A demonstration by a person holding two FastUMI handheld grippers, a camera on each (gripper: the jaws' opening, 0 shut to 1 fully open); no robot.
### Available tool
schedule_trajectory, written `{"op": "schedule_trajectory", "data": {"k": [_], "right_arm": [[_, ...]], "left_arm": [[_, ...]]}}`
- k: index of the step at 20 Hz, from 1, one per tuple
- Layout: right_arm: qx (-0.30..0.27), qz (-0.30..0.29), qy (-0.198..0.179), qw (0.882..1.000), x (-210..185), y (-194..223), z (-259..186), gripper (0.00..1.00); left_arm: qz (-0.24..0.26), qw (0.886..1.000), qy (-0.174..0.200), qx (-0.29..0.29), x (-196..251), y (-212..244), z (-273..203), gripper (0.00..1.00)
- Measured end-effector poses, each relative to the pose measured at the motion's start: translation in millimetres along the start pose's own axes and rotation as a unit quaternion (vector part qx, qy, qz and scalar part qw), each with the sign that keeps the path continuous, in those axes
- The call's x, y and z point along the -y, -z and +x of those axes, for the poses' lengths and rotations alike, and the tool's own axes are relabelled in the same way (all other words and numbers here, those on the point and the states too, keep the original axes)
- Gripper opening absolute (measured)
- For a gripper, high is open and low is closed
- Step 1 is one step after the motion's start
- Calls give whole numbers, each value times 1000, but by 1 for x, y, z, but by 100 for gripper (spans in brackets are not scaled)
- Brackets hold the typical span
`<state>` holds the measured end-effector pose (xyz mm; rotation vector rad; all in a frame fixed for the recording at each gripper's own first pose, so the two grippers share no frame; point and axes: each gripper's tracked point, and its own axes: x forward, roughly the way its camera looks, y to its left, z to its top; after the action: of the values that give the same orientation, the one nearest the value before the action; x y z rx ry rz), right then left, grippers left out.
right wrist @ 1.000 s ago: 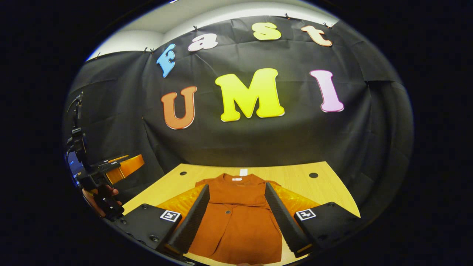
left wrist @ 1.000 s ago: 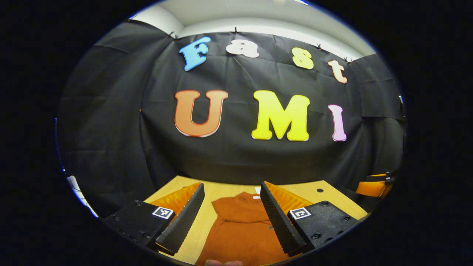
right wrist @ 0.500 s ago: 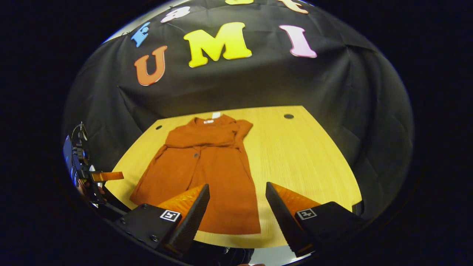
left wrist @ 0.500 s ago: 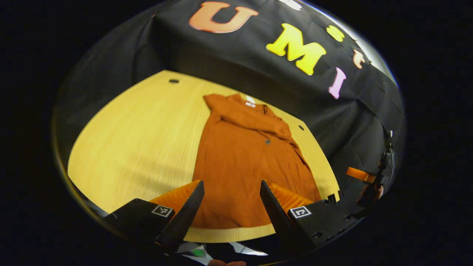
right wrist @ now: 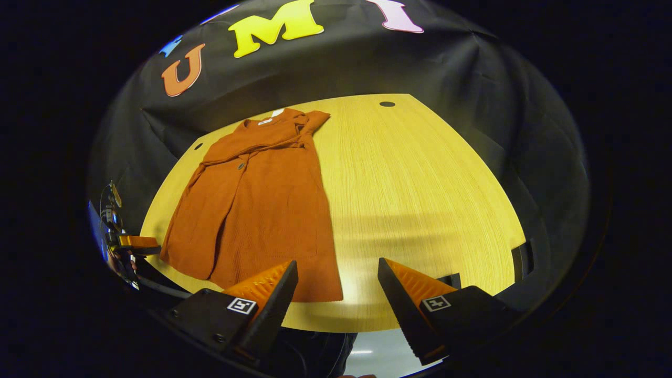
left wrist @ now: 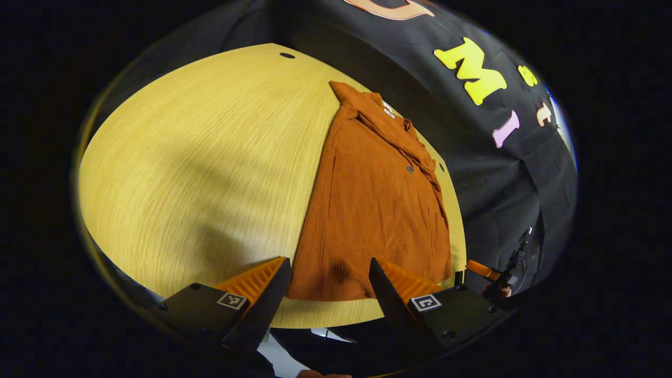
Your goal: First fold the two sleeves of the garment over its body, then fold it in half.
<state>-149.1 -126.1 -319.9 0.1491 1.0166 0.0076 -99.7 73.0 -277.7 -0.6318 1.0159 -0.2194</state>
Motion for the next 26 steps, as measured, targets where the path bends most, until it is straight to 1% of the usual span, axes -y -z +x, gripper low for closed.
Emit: {"op": "schedule_trajectory", "data": {"k": [1,2,3,4,5,6,7,8,9,10,11,12,13,14,15,16,17,19,21,22,23,26], "right_arm": [[-6,-1,-3,1000,-3,2,4,98],[-10,-3,-11,1000,-6,7,5,98],[-16,-9,-14,1000,-8,10,9,94],[-22,-14,-17,1000,-11,12,15,94],[-29,-16,-18,999,-13,15,19,94],[-36,-16,-20,999,-14,19,23,94],[-46,-16,-17,999,-13,23,27,94],[-54,-14,-15,998,-12,27,31,98],[-63,-12,-15,998,-14,30,34,94],[-77,-15,-9,997,-14,36,37,94],[-75,-32,-4,997,-14,34,36,98],[-84,-42,1,996,-17,37,39,98],[-82,-55,10,995,-18,35,40,91],[-87,-69,21,994,-16,37,42,81],[-85,-81,29,993,-15,38,44,64],[-89,-82,25,992,-23,38,42,48],[-87,-81,26,993,-27,40,44,27],[-89,-90,30,992,-28,39,43,5],[-96,-71,19,993,-29,40,39,5],[-99,-55,13,994,-28,39,36,3],[-101,-41,9,994,-27,39,34,1],[-106,1,-8,994,-22,28,18,1]], "left_arm": [[-7,1000,9,-14,4,5,1,97],[-15,999,14,-26,6,7,2,94],[-19,999,12,-33,5,9,4,91],[-23,999,8,-35,4,8,5,82],[-26,999,2,-36,2,9,8,77],[-26,999,-7,-40,0,9,9,69],[-21,998,-18,-48,-3,13,11,72],[-12,998,-28,-53,-6,16,12,48],[-6,998,-37,-54,-8,17,12,33],[-5,998,-40,-52,-7,15,13,17],[-5,998,-45,-50,-7,14,14,15],[-4,997,-52,-49,-5,14,15,13],[-4,997,-58,-48,-6,15,16,12],[-2,997,-62,-49,-5,15,17,9],[1,997,-65,-49,-4,16,17,8],[2,997,-66,-48,-3,17,17,6],[0,997,-66,-47,-2,17,18,5],[-8,997,-64,-47,-3,18,18,4],[-14,996,-67,-50,-5,22,14,3],[-14,997,-64,-50,-3,24,8,3],[-15,997,-60,-48,-2,22,2,3],[-20,998,-43,-45,2,23,-17,3]]}}
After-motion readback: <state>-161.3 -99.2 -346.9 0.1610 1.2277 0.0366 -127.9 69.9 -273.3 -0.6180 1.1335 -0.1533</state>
